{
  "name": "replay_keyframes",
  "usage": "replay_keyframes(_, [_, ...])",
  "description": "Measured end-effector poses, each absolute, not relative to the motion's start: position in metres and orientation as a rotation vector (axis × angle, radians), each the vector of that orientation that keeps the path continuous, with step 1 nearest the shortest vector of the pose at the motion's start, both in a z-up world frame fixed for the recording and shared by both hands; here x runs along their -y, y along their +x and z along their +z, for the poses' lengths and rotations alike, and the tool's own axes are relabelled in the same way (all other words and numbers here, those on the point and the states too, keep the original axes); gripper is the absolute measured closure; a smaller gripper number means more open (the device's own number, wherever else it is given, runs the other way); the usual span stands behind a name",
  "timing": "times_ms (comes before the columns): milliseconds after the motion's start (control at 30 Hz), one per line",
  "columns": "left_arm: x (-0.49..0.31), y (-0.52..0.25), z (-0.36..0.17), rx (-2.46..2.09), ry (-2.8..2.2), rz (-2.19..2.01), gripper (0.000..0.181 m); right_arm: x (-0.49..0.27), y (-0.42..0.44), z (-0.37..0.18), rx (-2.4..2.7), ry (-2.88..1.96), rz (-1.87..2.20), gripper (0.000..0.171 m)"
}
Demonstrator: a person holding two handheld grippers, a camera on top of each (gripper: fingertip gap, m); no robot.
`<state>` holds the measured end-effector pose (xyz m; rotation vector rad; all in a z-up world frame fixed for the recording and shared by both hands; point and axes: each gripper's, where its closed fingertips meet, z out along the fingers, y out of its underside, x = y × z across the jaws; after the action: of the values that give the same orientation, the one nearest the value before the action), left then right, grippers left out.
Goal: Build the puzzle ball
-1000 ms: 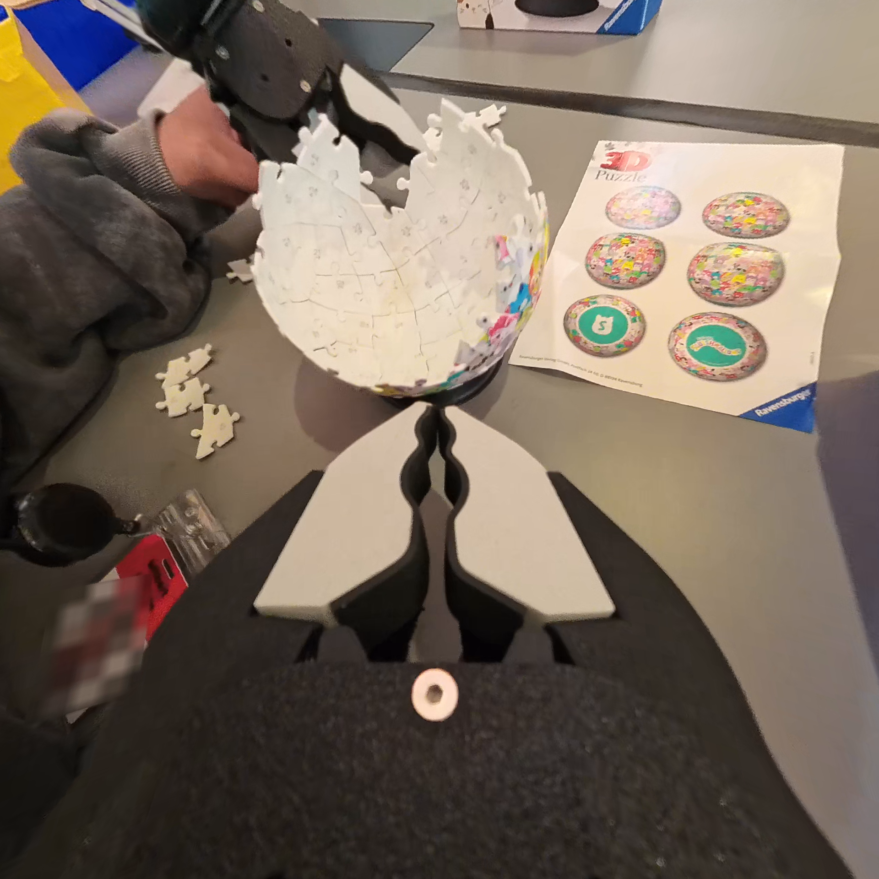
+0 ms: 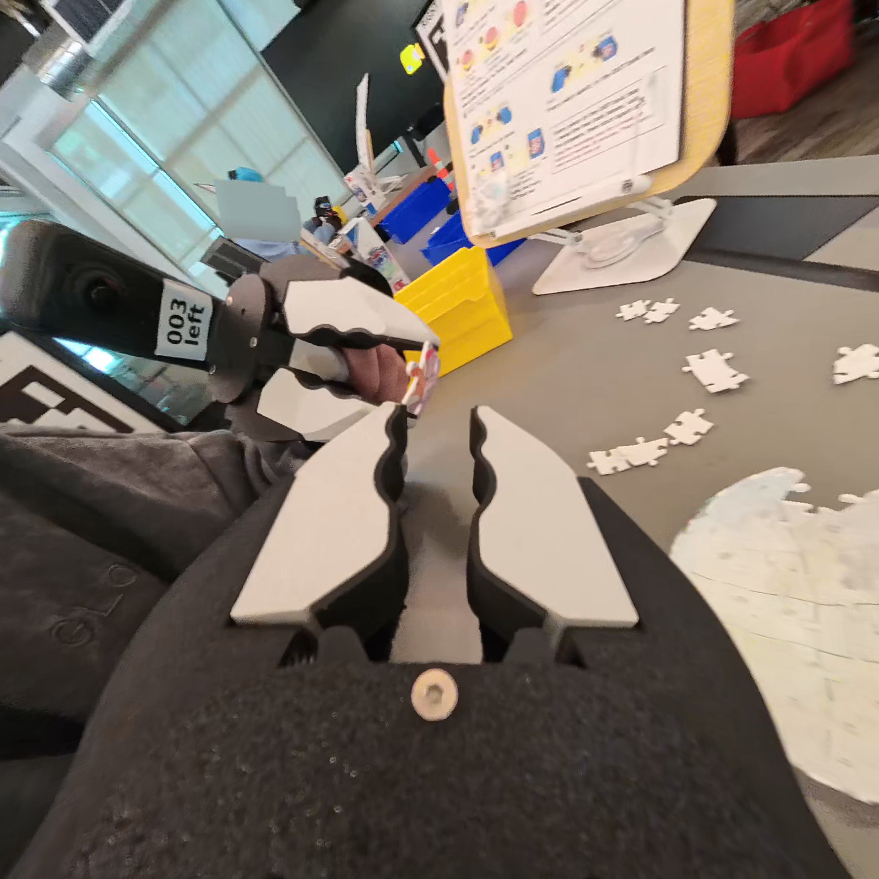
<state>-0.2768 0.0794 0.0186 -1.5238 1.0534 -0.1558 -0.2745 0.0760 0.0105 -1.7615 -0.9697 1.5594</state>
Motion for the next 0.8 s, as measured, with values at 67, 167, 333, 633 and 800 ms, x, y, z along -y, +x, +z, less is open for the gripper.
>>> replay_keyframes(67, [-0.074, -0.276, 0.017, -1.047, -1.529, -0.138, 0.155, -0.066, -0.276, 0.013, 0.969, -1.742, 1.639, 0.149])
replay_keyframes(167, [-0.071, -0.274, 0.013, -1.045, -1.547, -0.117, 0.155, -0.062, -0.276, 0.009, 0.949, -1.736, 1.687, 0.149])
replay_keyframes(333, [-0.070, -0.268, -0.004, -1.068, -1.586, -0.102, 0.156, -0.060, -0.275, 0.010, 0.946, -1.700, 1.773, 0.170])
replay_keyframes(633, [-0.069, -0.286, -0.026, -1.020, -1.722, -0.206, 0.181, -0.086, -0.246, -0.027, 1.172, -1.838, 1.409, 0.171])
replay_keyframes(800, [-0.059, -0.311, -0.071, -1.017, -1.991, -0.348, 0.156, -0.078, -0.207, -0.057, 1.312, -1.780, 1.152, 0.170])
